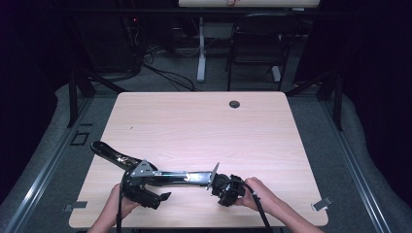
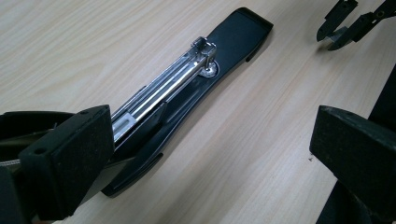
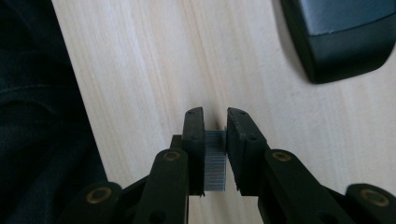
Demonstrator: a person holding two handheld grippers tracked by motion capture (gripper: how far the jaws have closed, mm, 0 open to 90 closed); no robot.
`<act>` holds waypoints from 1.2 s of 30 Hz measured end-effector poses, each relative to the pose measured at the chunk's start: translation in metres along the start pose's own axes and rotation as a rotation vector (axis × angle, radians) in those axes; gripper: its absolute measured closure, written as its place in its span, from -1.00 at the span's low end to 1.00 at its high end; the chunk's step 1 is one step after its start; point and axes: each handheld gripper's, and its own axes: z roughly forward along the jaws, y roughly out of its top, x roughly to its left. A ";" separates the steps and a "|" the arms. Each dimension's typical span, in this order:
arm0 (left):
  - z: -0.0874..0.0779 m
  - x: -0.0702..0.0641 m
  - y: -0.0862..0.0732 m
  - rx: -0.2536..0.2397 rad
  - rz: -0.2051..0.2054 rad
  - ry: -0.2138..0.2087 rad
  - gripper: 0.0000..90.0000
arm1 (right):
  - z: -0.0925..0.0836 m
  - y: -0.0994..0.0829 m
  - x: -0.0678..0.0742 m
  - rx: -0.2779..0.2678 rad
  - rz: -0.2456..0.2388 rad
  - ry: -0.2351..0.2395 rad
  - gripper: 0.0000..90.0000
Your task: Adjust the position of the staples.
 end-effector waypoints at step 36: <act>-0.001 0.002 0.001 -0.010 0.007 0.006 -1.00 | -0.014 -0.007 -0.016 -0.195 0.056 -0.118 0.73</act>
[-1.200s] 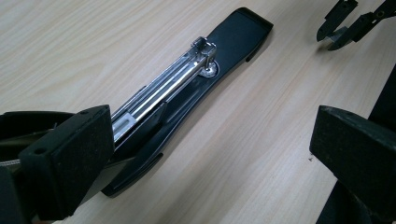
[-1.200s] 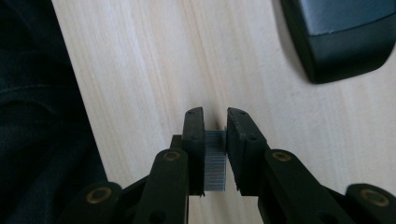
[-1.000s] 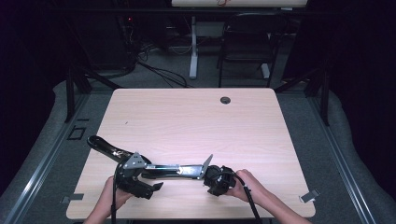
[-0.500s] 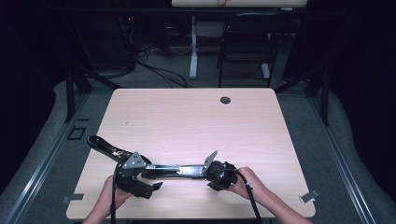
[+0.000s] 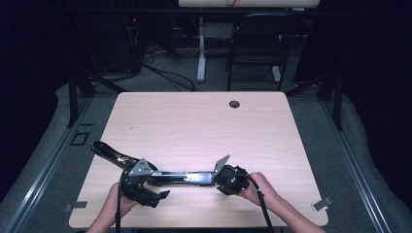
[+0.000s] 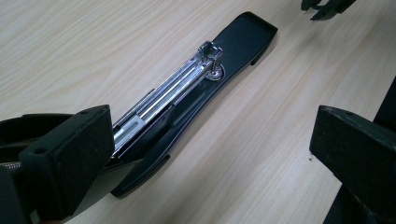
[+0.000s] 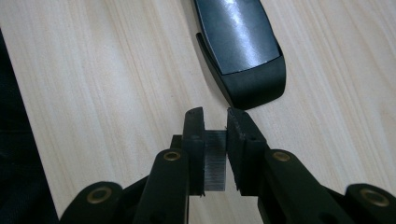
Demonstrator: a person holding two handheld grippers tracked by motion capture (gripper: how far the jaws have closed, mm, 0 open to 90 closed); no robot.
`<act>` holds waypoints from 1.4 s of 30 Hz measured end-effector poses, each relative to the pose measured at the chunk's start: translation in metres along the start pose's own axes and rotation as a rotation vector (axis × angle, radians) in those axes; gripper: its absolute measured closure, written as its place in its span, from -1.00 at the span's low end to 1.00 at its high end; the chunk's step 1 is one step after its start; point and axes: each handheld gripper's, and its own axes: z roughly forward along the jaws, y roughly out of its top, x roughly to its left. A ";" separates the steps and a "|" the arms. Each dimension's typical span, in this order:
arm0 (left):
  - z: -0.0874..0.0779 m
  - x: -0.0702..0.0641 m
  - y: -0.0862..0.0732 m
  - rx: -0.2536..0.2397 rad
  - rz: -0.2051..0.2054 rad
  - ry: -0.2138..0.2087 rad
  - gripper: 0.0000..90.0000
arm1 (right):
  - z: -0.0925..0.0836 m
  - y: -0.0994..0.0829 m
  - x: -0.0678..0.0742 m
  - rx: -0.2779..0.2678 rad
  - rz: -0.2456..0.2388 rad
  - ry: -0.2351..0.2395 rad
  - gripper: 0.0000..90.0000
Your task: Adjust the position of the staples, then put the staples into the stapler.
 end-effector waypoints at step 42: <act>-0.003 0.002 -0.001 -0.007 0.011 -0.042 -1.00 | -0.012 -0.003 -0.034 -0.106 0.114 -0.041 0.74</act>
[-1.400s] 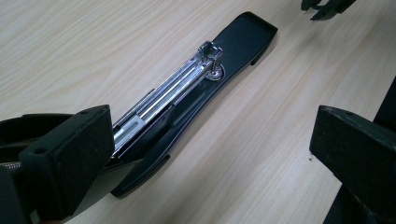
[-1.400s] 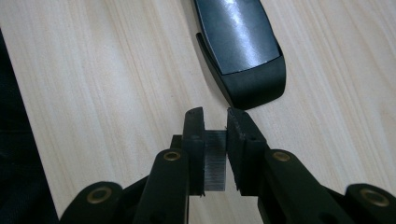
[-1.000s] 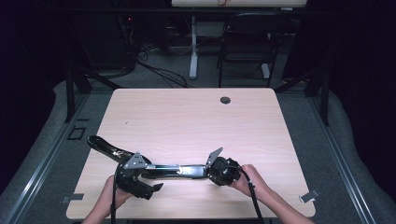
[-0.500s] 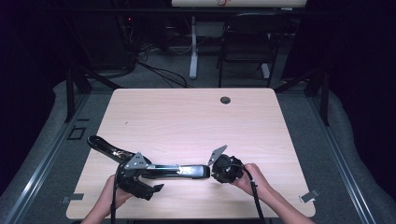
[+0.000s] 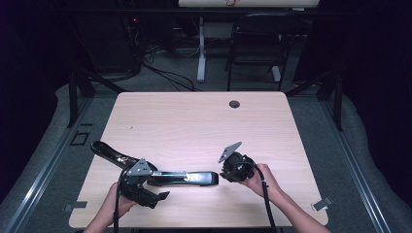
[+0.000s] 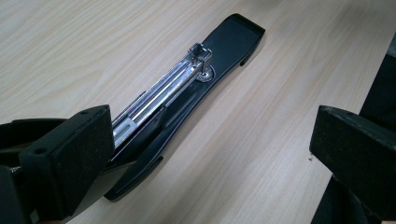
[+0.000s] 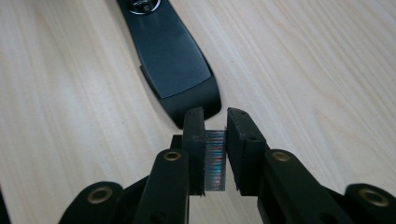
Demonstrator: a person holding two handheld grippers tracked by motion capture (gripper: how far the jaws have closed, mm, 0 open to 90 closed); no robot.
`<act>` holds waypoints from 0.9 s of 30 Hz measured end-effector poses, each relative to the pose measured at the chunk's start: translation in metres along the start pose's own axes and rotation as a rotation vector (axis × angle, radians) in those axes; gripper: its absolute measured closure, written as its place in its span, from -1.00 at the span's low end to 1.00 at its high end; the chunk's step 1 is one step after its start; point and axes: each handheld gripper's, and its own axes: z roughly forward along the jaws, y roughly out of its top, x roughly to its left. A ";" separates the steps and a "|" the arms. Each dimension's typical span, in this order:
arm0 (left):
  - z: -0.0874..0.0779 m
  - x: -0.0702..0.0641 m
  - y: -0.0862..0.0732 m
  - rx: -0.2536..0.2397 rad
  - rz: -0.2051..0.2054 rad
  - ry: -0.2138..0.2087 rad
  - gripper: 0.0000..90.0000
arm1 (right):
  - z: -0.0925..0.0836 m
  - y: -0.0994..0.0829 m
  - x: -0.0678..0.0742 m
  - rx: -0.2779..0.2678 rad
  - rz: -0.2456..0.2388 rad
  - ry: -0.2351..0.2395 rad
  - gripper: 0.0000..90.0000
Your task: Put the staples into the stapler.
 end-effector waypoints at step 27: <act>0.000 0.007 -0.002 0.002 -0.013 0.003 -1.00 | -0.002 0.040 -0.011 -0.111 -0.010 -0.021 0.74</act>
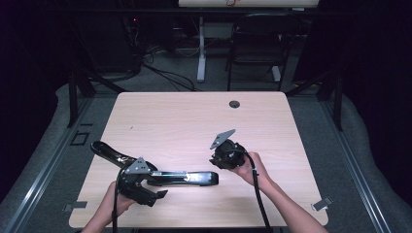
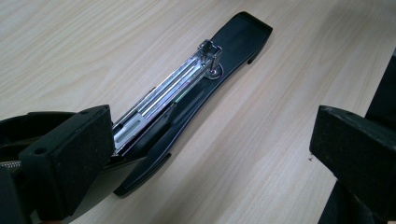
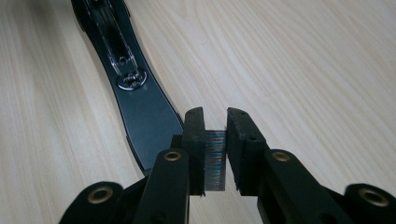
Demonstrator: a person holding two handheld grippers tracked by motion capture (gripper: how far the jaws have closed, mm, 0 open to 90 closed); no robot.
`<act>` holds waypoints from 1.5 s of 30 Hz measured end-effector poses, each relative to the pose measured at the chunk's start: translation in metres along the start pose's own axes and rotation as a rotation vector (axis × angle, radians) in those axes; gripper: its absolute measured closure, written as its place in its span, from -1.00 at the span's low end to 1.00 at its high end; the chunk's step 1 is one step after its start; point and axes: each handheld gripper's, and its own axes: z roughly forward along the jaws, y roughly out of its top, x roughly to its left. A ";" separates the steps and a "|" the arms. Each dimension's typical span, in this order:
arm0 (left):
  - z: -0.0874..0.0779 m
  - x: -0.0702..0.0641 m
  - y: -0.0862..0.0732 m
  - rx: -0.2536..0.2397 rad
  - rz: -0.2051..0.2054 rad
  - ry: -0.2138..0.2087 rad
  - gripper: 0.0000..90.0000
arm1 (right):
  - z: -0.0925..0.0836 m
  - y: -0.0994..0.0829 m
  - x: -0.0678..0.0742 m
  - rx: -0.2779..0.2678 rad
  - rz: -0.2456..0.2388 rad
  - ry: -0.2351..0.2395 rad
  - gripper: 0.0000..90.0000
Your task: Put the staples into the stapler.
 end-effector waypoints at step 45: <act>-0.001 0.001 -0.002 0.000 -0.011 -0.014 -1.00 | 0.029 0.065 0.024 -0.074 -0.164 0.190 0.74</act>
